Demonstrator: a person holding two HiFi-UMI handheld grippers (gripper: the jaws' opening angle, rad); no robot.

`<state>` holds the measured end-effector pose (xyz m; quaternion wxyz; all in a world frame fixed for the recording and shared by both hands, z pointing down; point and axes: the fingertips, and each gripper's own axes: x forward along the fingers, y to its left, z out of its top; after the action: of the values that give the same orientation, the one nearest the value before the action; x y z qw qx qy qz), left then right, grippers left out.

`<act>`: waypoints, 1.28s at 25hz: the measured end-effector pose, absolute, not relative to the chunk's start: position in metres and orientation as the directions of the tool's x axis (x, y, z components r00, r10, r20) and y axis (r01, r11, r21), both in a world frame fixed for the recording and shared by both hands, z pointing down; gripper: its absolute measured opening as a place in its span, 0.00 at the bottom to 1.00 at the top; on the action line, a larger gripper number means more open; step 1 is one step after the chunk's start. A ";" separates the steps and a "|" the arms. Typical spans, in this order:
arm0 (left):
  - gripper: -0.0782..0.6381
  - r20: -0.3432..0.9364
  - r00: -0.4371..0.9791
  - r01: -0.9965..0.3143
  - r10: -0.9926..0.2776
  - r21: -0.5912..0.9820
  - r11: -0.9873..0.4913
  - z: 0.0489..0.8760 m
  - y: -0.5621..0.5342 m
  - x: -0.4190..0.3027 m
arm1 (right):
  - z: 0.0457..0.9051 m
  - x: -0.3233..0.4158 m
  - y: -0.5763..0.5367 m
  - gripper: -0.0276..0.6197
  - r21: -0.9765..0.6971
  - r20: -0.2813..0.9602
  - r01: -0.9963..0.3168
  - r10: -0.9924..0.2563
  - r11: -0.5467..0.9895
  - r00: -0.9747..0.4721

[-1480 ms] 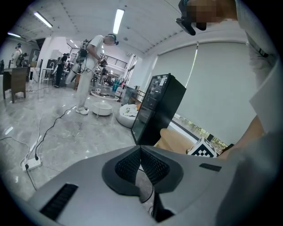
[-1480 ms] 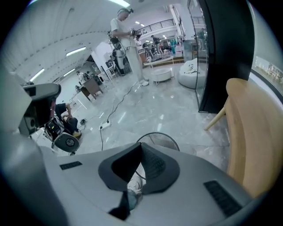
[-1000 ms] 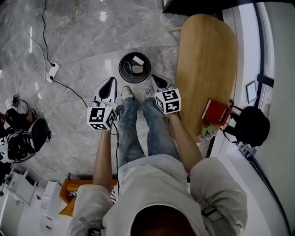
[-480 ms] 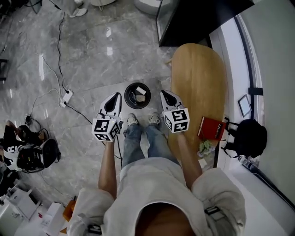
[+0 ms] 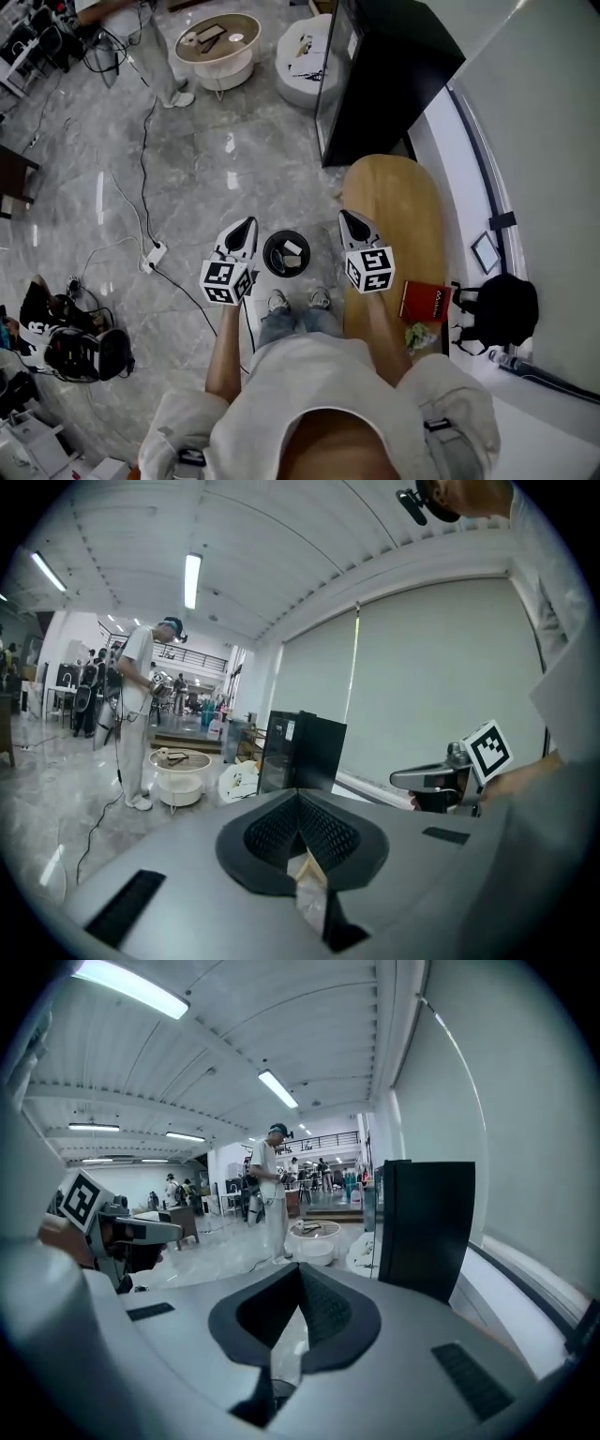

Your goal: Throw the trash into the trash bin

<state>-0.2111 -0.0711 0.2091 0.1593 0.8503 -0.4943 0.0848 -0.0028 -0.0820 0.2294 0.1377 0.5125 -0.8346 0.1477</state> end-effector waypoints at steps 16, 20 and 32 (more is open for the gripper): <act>0.13 0.197 0.473 -0.881 -0.859 0.108 -0.461 0.126 -0.088 -0.236 | 0.131 0.017 -0.086 0.09 -0.049 0.239 -0.926 -0.896 0.374 -0.375; 0.13 0.177 0.462 -0.887 -0.869 0.097 -0.452 0.115 -0.096 -0.239 | 0.126 0.021 -0.091 0.09 -0.049 0.231 -0.931 -0.902 0.362 -0.364; 0.13 0.172 0.459 -0.888 -0.872 0.075 -0.453 0.111 -0.103 -0.236 | 0.124 0.025 -0.098 0.09 -0.046 0.231 -0.931 -0.902 0.363 -0.364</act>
<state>-0.2360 -0.1031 0.1111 0.0768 0.8507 -0.5172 0.0542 0.0246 -0.0984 0.1237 0.0833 0.5578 -0.8214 0.0845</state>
